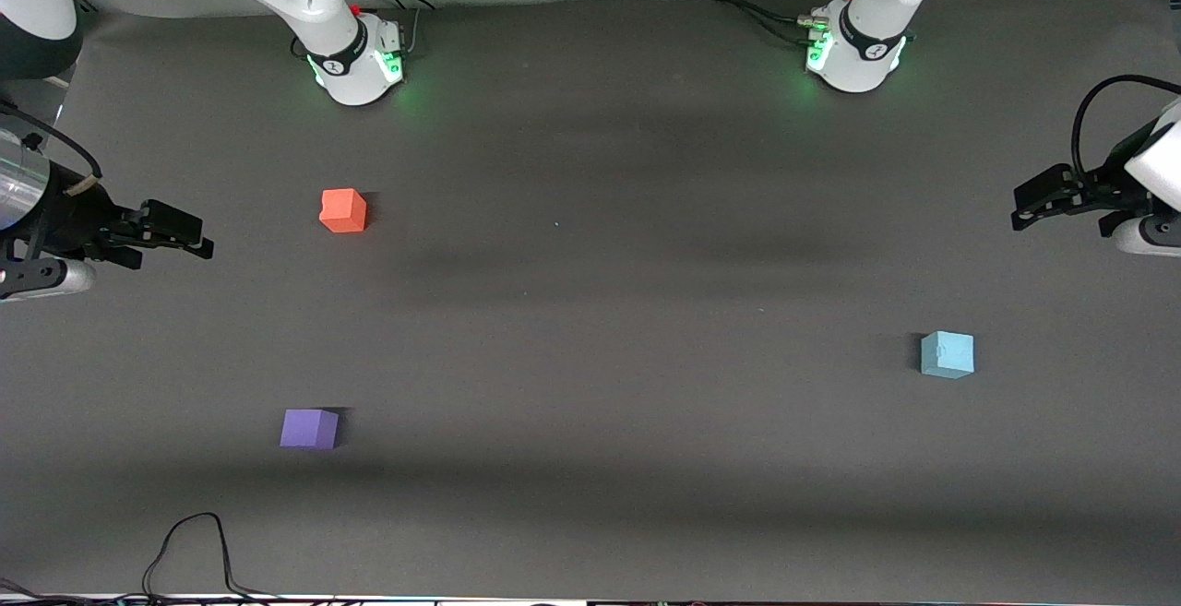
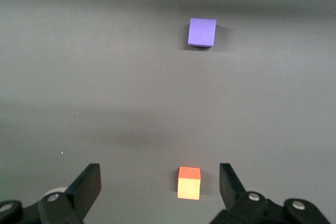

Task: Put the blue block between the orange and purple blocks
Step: 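Reach the left gripper down over the light blue cube, then close the left gripper on the blue cube and lift it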

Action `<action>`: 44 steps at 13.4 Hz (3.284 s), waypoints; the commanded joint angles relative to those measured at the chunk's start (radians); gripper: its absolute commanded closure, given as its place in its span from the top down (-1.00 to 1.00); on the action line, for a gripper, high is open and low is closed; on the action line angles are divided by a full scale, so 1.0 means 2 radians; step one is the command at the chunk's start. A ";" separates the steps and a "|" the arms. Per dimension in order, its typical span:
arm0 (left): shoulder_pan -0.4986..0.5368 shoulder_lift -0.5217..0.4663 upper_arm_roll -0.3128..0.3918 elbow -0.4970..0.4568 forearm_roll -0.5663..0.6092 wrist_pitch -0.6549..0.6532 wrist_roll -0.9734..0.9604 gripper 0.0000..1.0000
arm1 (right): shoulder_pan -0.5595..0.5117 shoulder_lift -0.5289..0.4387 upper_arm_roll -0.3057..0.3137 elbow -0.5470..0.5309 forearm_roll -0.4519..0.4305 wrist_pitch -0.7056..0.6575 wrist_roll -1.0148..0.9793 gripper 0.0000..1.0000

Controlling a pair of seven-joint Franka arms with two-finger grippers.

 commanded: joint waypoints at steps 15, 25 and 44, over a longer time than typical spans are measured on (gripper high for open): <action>0.056 0.062 0.005 -0.022 0.009 0.087 0.052 1.00 | 0.019 0.003 0.000 -0.001 0.008 0.003 0.003 1.00; 0.055 0.215 0.005 -0.093 0.011 0.320 0.083 1.00 | 0.019 0.004 -0.001 -0.001 0.008 0.003 0.003 1.00; 0.049 0.276 0.005 -0.131 0.010 0.379 0.067 -0.51 | 0.019 0.008 -0.003 -0.004 0.008 0.001 0.003 1.00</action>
